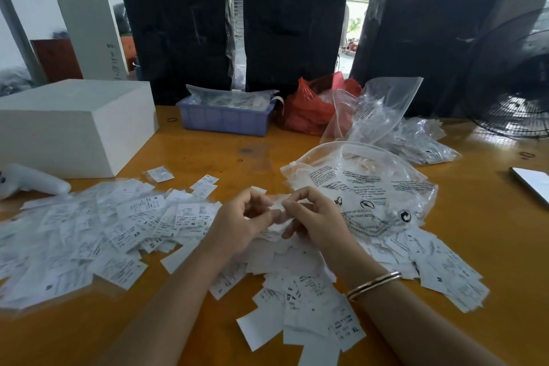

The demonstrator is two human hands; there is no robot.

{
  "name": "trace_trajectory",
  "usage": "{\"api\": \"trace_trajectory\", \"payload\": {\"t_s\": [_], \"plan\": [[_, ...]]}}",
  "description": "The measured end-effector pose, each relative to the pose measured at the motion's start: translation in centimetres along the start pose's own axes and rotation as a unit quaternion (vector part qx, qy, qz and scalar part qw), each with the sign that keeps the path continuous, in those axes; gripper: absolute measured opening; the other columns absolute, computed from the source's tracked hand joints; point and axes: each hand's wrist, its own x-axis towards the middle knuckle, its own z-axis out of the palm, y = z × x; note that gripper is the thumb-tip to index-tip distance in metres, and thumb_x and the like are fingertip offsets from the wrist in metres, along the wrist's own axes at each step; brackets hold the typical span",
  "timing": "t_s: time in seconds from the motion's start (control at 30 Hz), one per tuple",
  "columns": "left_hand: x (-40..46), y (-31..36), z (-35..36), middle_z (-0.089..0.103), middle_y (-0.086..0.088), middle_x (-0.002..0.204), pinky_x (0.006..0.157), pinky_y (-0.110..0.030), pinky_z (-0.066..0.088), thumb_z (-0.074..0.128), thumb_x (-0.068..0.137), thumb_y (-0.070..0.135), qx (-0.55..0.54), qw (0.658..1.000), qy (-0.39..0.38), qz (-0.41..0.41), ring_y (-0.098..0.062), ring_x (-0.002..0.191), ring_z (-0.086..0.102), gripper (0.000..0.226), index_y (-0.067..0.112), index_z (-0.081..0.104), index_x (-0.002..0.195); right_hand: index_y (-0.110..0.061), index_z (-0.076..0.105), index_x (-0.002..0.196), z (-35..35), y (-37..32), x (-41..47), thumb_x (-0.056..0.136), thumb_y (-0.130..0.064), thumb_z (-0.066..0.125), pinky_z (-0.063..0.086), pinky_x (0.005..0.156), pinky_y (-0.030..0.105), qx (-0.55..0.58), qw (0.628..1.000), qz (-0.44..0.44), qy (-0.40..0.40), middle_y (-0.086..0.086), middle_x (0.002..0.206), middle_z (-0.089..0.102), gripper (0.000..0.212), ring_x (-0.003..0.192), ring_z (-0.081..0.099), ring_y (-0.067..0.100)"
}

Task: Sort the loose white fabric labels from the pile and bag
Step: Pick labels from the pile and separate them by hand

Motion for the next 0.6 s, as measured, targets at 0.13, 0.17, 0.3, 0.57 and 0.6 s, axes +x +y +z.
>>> {"api": "trace_trajectory", "payload": {"t_s": [0.13, 0.17, 0.3, 0.57, 0.6], "plan": [[0.1, 0.1, 0.0, 0.067, 0.01, 0.067, 0.058, -0.013, 0.046, 0.069, 0.085, 0.018, -0.032, 0.999, 0.009, -0.014, -0.003, 0.064, 0.061, 0.009, 0.015, 0.062, 0.08, -0.014, 0.054, 0.085, 0.1, 0.3, 0.1, 0.091, -0.022, 0.061, 0.038, 0.041, 0.017, 0.002, 1.0, 0.009, 0.014, 0.006, 0.075, 0.073, 0.012, 0.054, 0.064, 0.015], [0.1, 0.1, 0.0, 0.07, 0.009, 0.07, 0.059, -0.012, 0.047, 0.068, 0.086, 0.017, -0.048, 0.999, 0.016, -0.018, -0.003, 0.066, 0.064, 0.008, 0.014, 0.063, 0.082, -0.014, 0.054, 0.085, 0.2, 0.4, 0.1, 0.093, -0.022, 0.059, 0.039, 0.042, 0.017, 0.0, 1.0, 0.007, 0.02, 0.005, 0.076, 0.073, 0.012, 0.055, 0.064, 0.015], [0.2, 0.2, -0.2, 0.074, 0.005, 0.081, 0.064, -0.016, 0.051, 0.065, 0.088, 0.014, -0.105, 0.991, 0.064, -0.047, -0.008, 0.078, 0.071, 0.004, 0.012, 0.062, 0.088, -0.02, 0.059, 0.091, 0.6, 0.7, 0.1, 0.097, -0.024, 0.049, 0.042, 0.063, 0.014, -0.179, 0.981, -0.035, 0.072, -0.006, 0.087, 0.068, 0.012, 0.074, 0.059, 0.009], [0.2, -0.1, -0.7, 0.067, 0.018, 0.07, 0.058, -0.012, 0.047, 0.069, 0.085, 0.023, -0.093, 0.986, 0.132, -0.04, 0.007, 0.063, 0.058, 0.016, 0.038, 0.073, 0.08, -0.025, 0.045, 0.135, 1.6, 2.2, -0.3, 0.095, -0.042, 0.042, 0.021, 0.103, 0.033, -0.579, 0.81, -0.096, -0.026, -0.007, 0.133, 0.053, 0.044, 0.126, 0.039, 0.016], [0.2, 0.0, -0.7, 0.067, 0.018, 0.07, 0.057, -0.011, 0.047, 0.069, 0.085, 0.025, -0.094, 0.986, 0.134, -0.042, 0.007, 0.063, 0.059, 0.015, 0.039, 0.073, 0.081, -0.026, 0.049, 0.132, 1.6, 2.1, -0.3, 0.094, -0.042, 0.042, 0.021, 0.101, 0.032, -0.581, 0.806, -0.113, -0.018, -0.008, 0.128, 0.056, 0.041, 0.122, 0.042, 0.015]]}}
